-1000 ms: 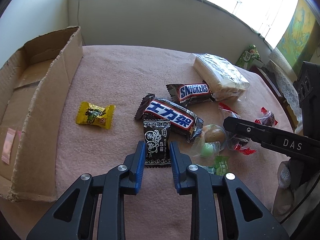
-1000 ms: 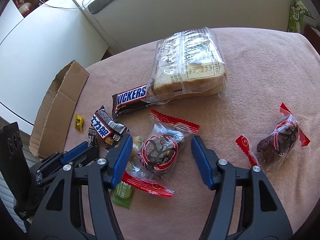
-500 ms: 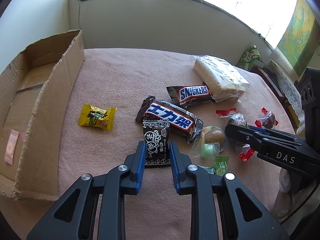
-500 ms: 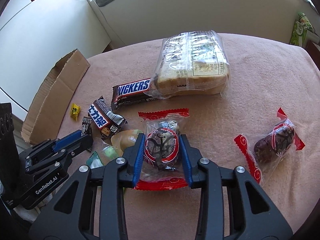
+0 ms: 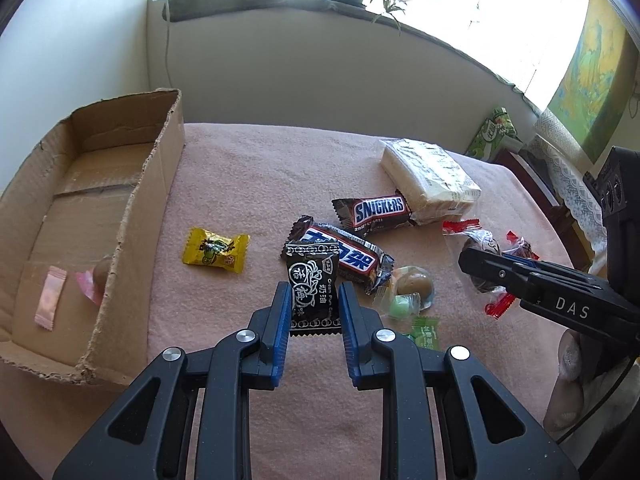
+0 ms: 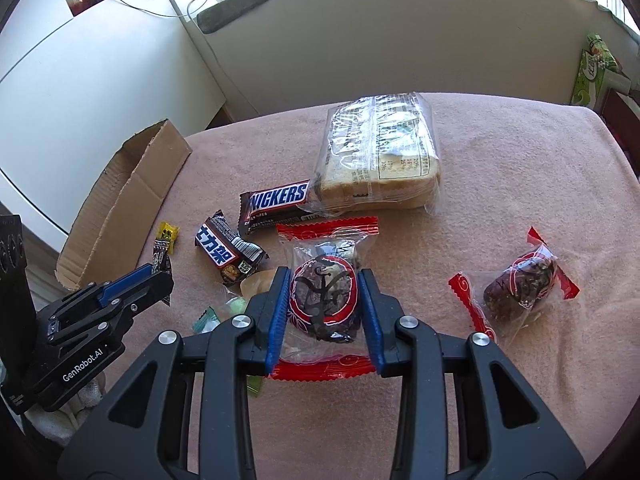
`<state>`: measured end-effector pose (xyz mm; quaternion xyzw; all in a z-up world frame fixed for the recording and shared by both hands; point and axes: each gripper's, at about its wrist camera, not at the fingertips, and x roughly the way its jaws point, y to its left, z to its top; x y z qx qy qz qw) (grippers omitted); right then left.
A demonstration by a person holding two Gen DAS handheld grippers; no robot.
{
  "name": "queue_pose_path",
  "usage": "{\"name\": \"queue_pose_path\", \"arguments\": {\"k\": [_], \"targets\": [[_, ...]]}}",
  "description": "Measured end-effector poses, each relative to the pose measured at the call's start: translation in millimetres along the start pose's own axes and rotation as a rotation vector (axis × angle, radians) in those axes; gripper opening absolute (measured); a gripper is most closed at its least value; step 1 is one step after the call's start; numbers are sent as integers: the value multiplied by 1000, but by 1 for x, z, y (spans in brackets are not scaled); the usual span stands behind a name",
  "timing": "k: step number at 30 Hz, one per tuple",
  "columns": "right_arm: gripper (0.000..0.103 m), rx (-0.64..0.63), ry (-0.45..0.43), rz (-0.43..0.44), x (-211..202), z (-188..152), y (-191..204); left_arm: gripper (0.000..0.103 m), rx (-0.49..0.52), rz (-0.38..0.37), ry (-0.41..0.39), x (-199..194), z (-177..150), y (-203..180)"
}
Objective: Organize snacks
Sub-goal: 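Grasp the red-trimmed cookie packet with the right tool while the left tool grasps the black candy packet, then carry both packets into the cardboard box and open both tools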
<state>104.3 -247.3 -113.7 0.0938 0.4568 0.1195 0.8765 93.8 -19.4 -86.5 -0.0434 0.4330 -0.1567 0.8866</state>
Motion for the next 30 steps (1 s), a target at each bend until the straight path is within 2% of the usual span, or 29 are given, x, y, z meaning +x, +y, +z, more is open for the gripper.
{"name": "queue_pose_path", "arguments": {"k": [17,30], "targets": [[35,-75,-71,48,-29,8,44,22,-32,30,-99,-50,1,23],[35,-178,-81,111,-19,24,112,22,-99,102,-154,-78,2,72]]}}
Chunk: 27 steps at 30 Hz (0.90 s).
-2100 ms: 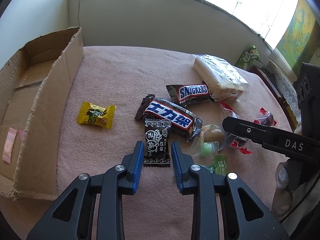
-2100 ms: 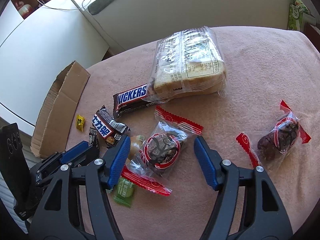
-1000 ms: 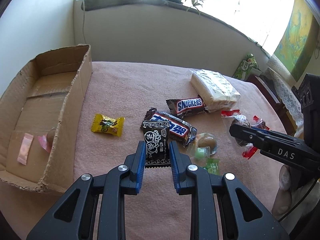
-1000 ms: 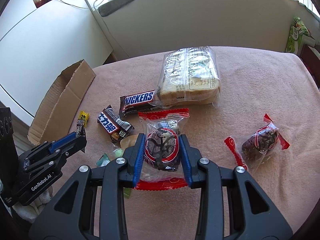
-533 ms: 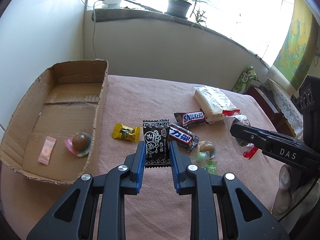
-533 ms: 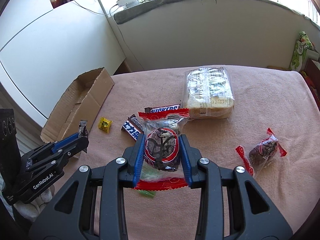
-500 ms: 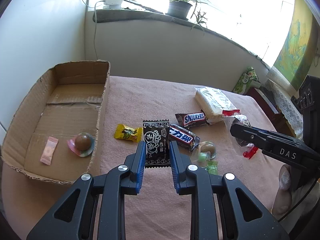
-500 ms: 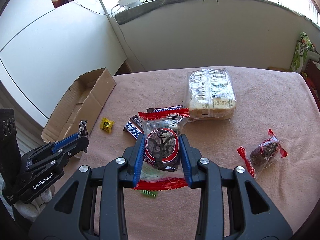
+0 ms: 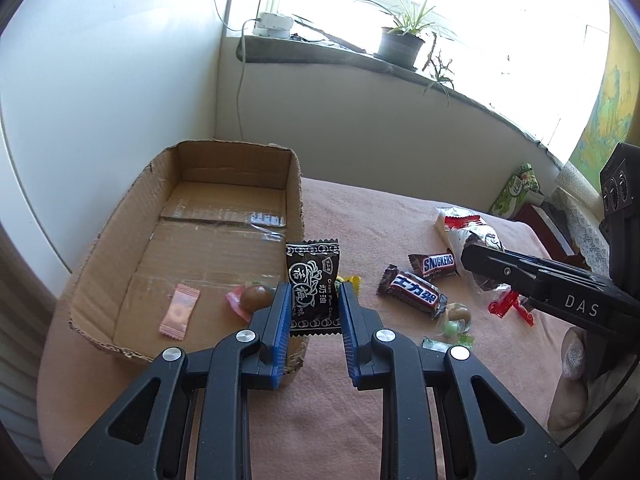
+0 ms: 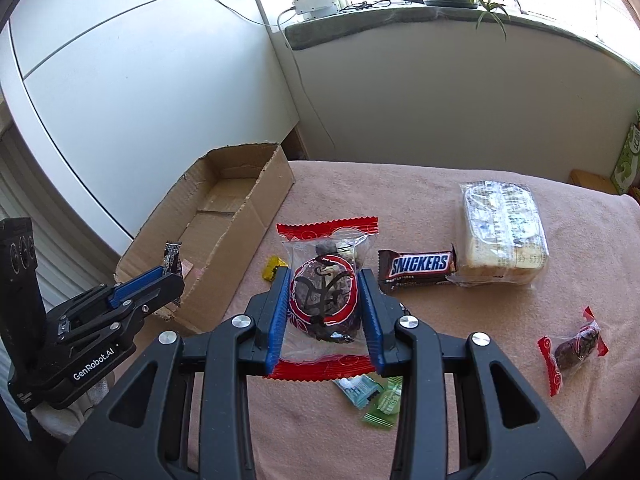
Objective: Organize snacks
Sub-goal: 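Carry both packets into the cardboard box and open both tools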
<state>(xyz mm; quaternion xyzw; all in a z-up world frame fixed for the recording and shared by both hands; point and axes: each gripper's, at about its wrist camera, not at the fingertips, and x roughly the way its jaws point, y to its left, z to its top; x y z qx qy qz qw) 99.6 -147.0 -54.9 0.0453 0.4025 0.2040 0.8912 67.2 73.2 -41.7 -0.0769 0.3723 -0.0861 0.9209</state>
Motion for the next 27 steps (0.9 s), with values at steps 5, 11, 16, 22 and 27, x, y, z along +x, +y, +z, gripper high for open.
{"name": "queue_pose_path", "arguments": {"k": [5,11,16,22,27], "targets": [[35,-39,7,27,17,9,21,22,-25,34,-12,-6,2,20],[35,-84,13,65,35,17,35,22,-52,72,-17,-8,5,42],[35,-120,18,93,50,27,51,22,-61,95,-17,-7,7,53],[35,-159,35,107,73,40,75,22,-67,114,-14,-3,12,64],[35,-169,51,116,92,49,87,22,-70,124,-7,2,15,70]]}}
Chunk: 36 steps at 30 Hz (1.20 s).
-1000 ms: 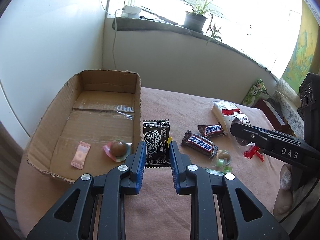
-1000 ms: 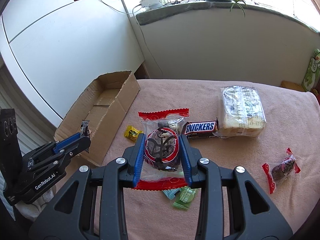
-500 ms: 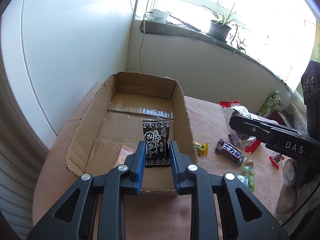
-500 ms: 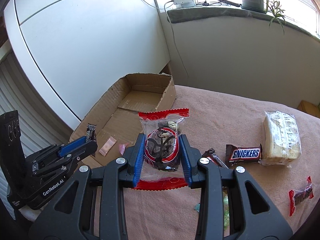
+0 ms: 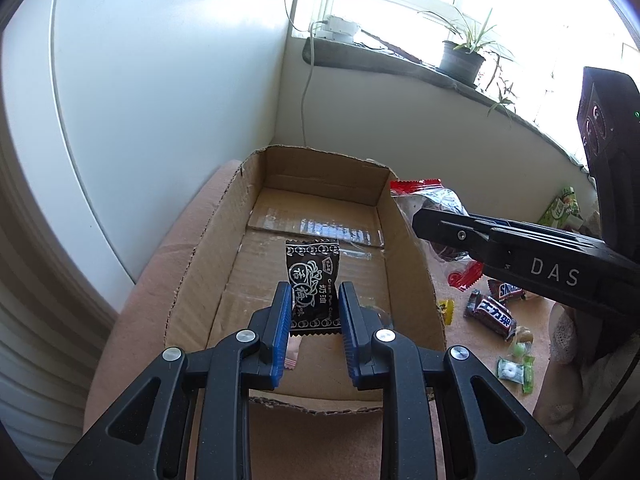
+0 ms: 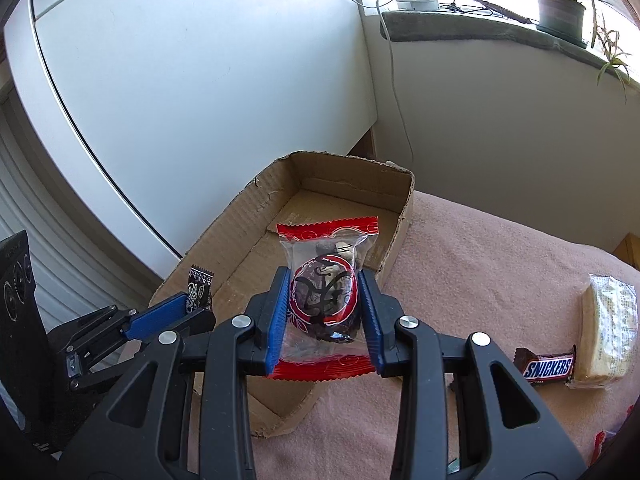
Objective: Organize snacks
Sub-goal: 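Carry both packets into the cardboard box and open both tools, then withdraw both tools from the box back over the snacks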
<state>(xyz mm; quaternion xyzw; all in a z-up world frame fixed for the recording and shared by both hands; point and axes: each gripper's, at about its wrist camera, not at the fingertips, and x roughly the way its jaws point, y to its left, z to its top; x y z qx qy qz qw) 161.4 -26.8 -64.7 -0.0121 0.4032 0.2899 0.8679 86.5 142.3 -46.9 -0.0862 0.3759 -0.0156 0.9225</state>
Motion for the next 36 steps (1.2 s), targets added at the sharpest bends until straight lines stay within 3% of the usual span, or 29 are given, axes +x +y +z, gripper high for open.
{"name": "queue_pose_path", "arguments": {"k": [11,27,29,31,33,36], "targets": [[35,-5,40,27,31,13,8,22,-11,16,10,11,4,8],[36,-24,54,39,37,14,11,22,-12,28,9,10,5,8],[37,-28,51,33,36,14,12,23,-12,29,9,10,5,7],[50,-29,44,29,34,15,12,28,-9,31,6,9,4,7],[57,-29,33,23,32,15,12,31,-5,37,3,8,4,6],[60,-24,24,15,29,16,10,42,-6,41,-2,6,4,6]]}}
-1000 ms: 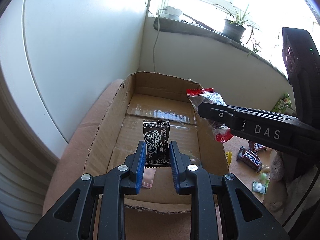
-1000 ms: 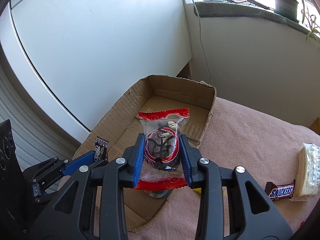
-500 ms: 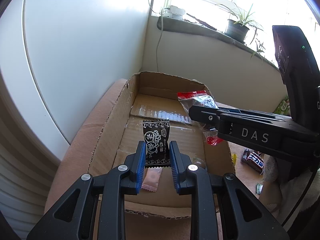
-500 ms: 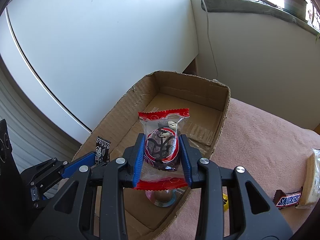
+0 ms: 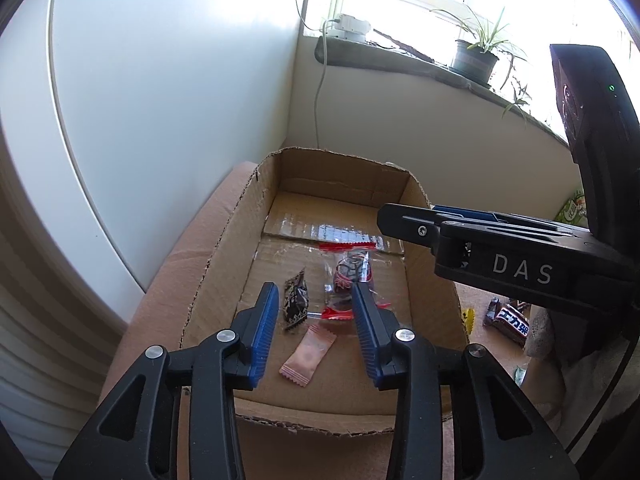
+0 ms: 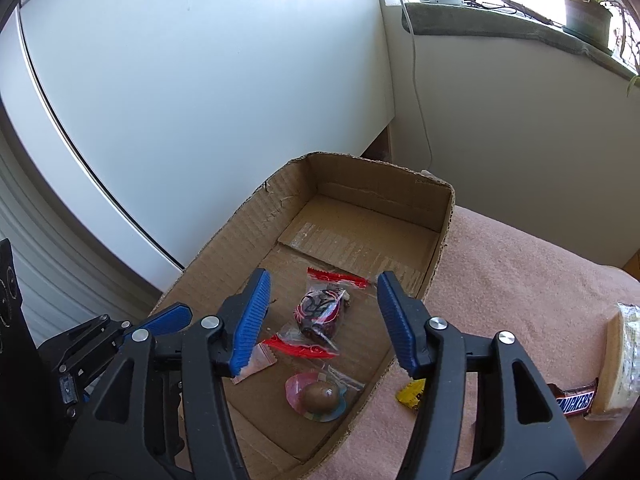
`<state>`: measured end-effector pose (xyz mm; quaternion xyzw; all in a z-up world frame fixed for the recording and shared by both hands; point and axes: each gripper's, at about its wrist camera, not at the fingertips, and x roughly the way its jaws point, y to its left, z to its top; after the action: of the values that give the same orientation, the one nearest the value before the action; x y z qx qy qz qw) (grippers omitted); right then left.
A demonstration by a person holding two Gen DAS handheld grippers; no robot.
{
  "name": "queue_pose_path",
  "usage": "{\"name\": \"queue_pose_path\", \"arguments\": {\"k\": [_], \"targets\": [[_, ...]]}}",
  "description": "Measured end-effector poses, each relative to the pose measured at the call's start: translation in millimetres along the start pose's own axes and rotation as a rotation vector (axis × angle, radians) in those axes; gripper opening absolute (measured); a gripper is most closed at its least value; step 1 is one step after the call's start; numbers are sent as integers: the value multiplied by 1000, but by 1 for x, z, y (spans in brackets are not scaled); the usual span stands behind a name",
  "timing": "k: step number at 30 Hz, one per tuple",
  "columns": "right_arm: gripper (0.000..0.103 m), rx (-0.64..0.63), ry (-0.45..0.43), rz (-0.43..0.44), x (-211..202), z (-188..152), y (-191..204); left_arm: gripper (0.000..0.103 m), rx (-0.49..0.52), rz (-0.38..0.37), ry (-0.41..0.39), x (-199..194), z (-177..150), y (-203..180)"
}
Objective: Organize snacks
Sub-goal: 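Withdraw both tools from the box back over the snacks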
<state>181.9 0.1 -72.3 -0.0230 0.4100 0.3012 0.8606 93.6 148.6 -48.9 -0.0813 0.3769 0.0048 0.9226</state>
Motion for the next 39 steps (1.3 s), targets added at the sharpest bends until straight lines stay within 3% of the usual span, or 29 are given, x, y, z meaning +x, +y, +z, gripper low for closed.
{"name": "queue_pose_path", "arguments": {"k": [4,20,39], "targets": [[74,4,-15,-14,-6,0,-2,46,1,5,-8,-4,0,-1],[74,36,-70,-45,-58,-21,-19,47,21,-16,-41,-32,-6,-21],[74,67,-139,-148,-150,-79,-60,47,78,-98,-29,-44,-27,-72]]}}
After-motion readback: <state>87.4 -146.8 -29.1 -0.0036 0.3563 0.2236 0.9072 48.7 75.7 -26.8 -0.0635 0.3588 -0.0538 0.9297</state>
